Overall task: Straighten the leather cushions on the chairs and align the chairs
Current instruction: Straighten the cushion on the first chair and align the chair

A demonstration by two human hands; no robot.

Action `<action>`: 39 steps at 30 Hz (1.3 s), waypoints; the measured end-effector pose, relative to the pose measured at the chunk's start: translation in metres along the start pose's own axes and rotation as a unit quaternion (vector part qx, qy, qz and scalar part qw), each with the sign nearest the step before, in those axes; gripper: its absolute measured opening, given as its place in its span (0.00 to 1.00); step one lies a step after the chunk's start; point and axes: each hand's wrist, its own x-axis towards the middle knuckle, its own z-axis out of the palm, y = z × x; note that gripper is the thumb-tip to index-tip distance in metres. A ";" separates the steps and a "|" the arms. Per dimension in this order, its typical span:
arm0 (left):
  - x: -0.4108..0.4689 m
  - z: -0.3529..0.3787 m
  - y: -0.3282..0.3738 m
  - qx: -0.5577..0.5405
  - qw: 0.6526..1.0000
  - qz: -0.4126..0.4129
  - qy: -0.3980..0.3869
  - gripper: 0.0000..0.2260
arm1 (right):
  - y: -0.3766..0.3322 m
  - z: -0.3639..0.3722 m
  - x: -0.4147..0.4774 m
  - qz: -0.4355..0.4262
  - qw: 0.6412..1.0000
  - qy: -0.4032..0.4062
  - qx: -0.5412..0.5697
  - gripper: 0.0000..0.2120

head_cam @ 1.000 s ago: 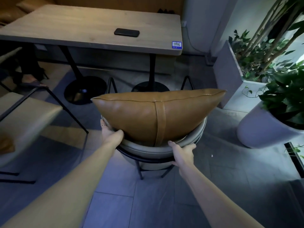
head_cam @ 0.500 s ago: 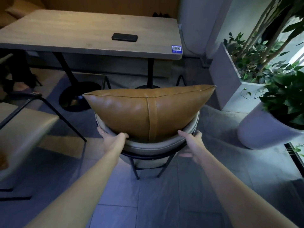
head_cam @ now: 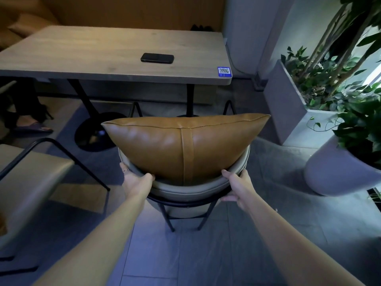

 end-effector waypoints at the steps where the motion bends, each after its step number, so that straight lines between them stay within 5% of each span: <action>1: 0.005 0.000 0.002 0.000 1.000 -0.003 0.000 0.48 | -0.001 0.003 0.002 -0.003 1.000 0.000 0.001 0.34; 39: 0.135 0.030 0.078 -0.010 0.998 0.023 -0.066 0.50 | -0.081 0.068 0.085 -0.008 0.999 0.016 0.028 0.35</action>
